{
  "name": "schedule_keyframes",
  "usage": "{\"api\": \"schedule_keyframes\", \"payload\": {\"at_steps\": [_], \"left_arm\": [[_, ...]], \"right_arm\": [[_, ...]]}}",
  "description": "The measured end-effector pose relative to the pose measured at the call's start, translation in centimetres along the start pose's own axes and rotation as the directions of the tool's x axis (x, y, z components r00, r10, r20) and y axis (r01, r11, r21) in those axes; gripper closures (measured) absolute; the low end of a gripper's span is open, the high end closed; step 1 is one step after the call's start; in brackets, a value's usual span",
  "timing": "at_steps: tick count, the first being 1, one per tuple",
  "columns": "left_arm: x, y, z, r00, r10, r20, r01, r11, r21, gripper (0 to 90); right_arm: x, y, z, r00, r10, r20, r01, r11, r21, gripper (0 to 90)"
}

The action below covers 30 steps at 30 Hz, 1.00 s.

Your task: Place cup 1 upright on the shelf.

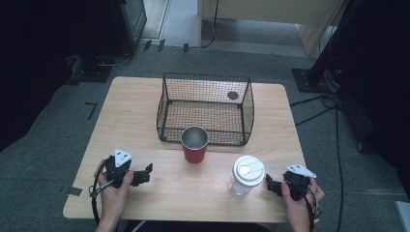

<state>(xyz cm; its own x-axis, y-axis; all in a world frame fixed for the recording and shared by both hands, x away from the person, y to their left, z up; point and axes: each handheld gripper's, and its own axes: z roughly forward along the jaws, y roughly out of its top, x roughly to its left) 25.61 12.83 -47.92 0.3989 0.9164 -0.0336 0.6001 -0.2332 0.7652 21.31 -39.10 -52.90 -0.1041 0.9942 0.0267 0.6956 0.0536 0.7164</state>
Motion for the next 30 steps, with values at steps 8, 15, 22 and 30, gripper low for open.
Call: {"api": "schedule_keyframes", "payload": {"at_steps": [8,15,22,30], "left_arm": [[-2.6,1.7,-0.1,0.9980,0.046,0.044,-0.044,0.9983,-0.038,0.0],[-4.8,2.6,0.5,0.9931,0.083,0.083,-0.080,0.9960,-0.041,0.0],[-6.3,3.4,1.2,0.9882,0.084,0.128,-0.080,0.9962,-0.034,0.0],[-8.2,4.7,1.8,0.9803,0.098,0.172,-0.090,0.9946,-0.052,0.0]], "right_arm": [[0.1,0.0,0.0,1.0000,0.006,0.006,-0.006,1.000,-0.001,0.0],[0.2,0.2,0.2,0.9999,0.011,0.012,-0.011,1.000,-0.002,0.0],[0.2,0.2,0.3,0.9999,0.011,0.013,-0.011,1.000,-0.002,0.0],[0.2,0.2,0.3,0.9999,0.011,0.013,-0.011,1.000,-0.001,0.0]]}}
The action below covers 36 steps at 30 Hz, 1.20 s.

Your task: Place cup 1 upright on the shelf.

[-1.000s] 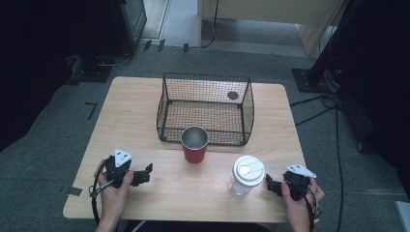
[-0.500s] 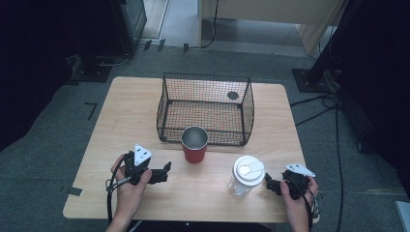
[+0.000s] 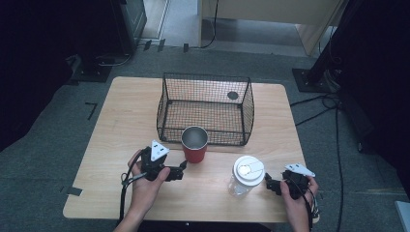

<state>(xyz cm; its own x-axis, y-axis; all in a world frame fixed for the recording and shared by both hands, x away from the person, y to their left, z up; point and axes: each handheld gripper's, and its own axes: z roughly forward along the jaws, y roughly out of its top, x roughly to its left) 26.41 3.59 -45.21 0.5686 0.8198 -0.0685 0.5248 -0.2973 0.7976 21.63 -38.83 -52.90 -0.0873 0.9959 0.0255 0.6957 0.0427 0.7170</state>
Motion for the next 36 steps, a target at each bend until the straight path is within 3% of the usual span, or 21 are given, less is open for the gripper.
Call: {"api": "schedule_keyframes", "payload": {"at_steps": [19,29,36], "left_arm": [[-2.5,2.3,2.4,0.9999,0.001,0.011,-0.001,0.9999,-0.016,0.0],[-3.6,2.9,3.9,0.9996,-0.014,-0.024,0.013,0.9998,-0.016,0.0],[-4.2,3.5,4.6,0.9969,-0.024,-0.076,0.023,0.9996,-0.016,0.6]], "right_arm": [[0.0,0.0,0.0,1.0000,0.000,0.000,0.000,1.000,0.000,0.0],[0.0,0.0,0.0,1.0000,0.000,0.000,0.000,1.000,0.000,0.0],[0.0,0.0,0.0,1.0000,0.000,0.000,0.000,1.000,0.000,0.0]]}}
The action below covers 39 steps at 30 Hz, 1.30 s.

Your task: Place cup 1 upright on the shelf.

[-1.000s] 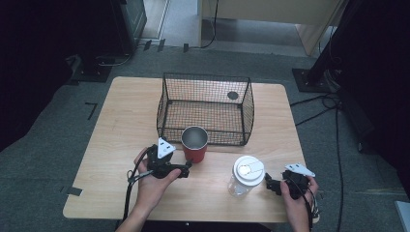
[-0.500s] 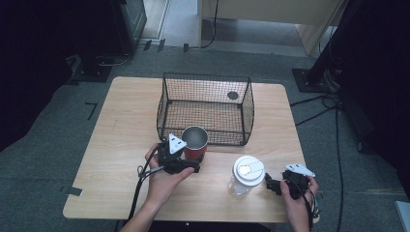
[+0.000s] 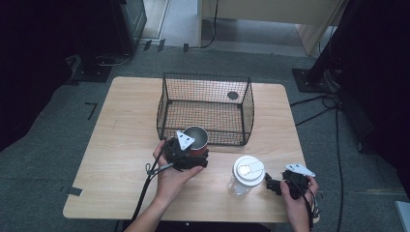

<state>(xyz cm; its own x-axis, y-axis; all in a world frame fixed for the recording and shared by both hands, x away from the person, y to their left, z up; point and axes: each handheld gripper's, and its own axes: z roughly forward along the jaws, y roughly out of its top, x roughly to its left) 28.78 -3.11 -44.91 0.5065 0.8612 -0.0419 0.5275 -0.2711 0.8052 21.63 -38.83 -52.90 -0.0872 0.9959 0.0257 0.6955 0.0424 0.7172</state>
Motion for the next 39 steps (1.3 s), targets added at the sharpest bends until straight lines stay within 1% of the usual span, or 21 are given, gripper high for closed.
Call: {"api": "schedule_keyframes", "payload": {"at_steps": [3,4,5,7,9,10,12,13,17,18,29,35,39], "left_arm": [[-0.2,0.3,0.3,0.9998,-0.005,-0.019,0.005,1.0000,-0.006,0.7],[-0.2,0.3,0.3,0.9998,-0.005,-0.019,0.005,1.0000,-0.006,0.7],[-0.4,0.5,0.4,0.9992,-0.001,-0.041,0.001,1.0000,-0.008,0.7],[-0.4,0.5,0.5,0.9991,0.001,-0.043,-0.001,1.0000,-0.010,0.7],[-0.5,0.7,0.7,0.9983,-0.007,-0.058,0.006,0.9999,-0.010,1.0],[-0.6,0.7,0.8,0.9974,-0.010,-0.071,0.009,0.9999,-0.014,3.9],[-0.5,0.8,0.9,0.9972,-0.018,-0.072,0.017,0.9998,-0.013,5.4],[-0.5,0.9,1.0,0.9971,-0.013,-0.076,0.012,0.9998,-0.014,6.3],[-0.6,0.9,1.0,0.9971,-0.018,-0.074,0.017,0.9997,-0.016,7.1],[-0.6,0.9,1.0,0.9977,-0.015,-0.066,0.014,0.9998,-0.016,7.1],[-0.3,0.7,0.4,0.9988,0.011,-0.048,-0.011,0.9999,-0.004,7.6],[-0.2,0.6,-0.5,0.9992,0.019,-0.036,-0.019,0.9996,-0.019,7.7],[0.0,0.8,-1.3,0.9995,0.016,-0.027,-0.017,0.9992,-0.036,7.7]], "right_arm": [[0.0,0.0,0.0,1.0000,0.000,0.000,0.000,1.000,0.000,0.0],[0.0,0.0,0.0,1.0000,0.000,0.000,0.000,1.000,0.000,0.0],[0.0,0.0,0.0,1.0000,0.000,0.000,0.000,1.000,0.000,0.0],[0.0,0.0,0.0,1.0000,0.000,0.000,0.000,1.000,0.000,0.0],[0.0,0.0,0.0,1.0000,0.000,0.000,0.000,1.000,0.000,0.0],[0.0,0.0,0.0,1.0000,0.000,0.000,0.000,1.000,0.000,0.0],[0.0,0.0,0.0,1.0000,0.000,0.000,0.000,1.000,0.000,0.0],[0.0,0.0,0.0,1.0000,0.000,0.000,0.000,1.000,0.001,0.0],[0.0,0.0,0.0,1.0000,0.000,0.000,0.000,1.000,0.001,0.0],[0.0,0.0,0.0,1.0000,0.000,0.000,0.000,1.000,0.001,0.0],[0.0,0.0,0.0,1.0000,0.000,0.000,0.000,1.000,0.000,0.0],[0.0,0.0,0.0,1.0000,0.000,0.000,0.000,1.000,0.000,0.0],[0.0,0.0,0.0,1.0000,0.000,0.000,0.000,1.000,0.000,0.0]]}}
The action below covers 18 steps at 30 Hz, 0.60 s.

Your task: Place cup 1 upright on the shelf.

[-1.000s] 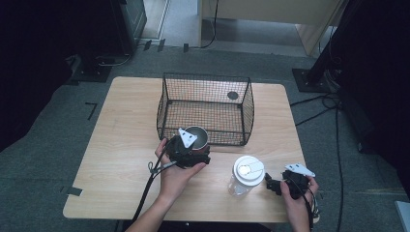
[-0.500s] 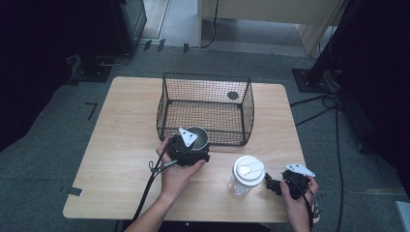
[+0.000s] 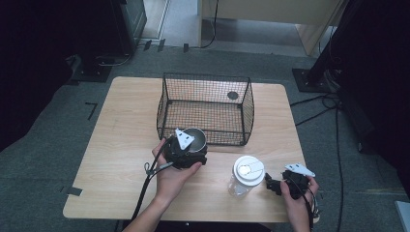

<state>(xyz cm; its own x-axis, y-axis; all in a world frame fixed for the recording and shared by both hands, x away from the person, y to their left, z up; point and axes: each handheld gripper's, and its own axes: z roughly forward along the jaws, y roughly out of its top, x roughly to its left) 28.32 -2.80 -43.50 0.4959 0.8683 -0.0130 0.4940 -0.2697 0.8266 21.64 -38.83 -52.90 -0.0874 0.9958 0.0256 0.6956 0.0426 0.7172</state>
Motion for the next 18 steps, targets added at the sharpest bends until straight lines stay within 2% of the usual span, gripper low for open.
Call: {"api": "schedule_keyframes", "payload": {"at_steps": [18], "left_arm": [[0.5,2.3,-3.6,0.9995,0.015,0.027,-0.013,0.9969,-0.078,7.7]], "right_arm": [[0.0,0.0,0.0,1.0000,0.001,0.000,-0.001,1.000,0.000,0.0]]}}
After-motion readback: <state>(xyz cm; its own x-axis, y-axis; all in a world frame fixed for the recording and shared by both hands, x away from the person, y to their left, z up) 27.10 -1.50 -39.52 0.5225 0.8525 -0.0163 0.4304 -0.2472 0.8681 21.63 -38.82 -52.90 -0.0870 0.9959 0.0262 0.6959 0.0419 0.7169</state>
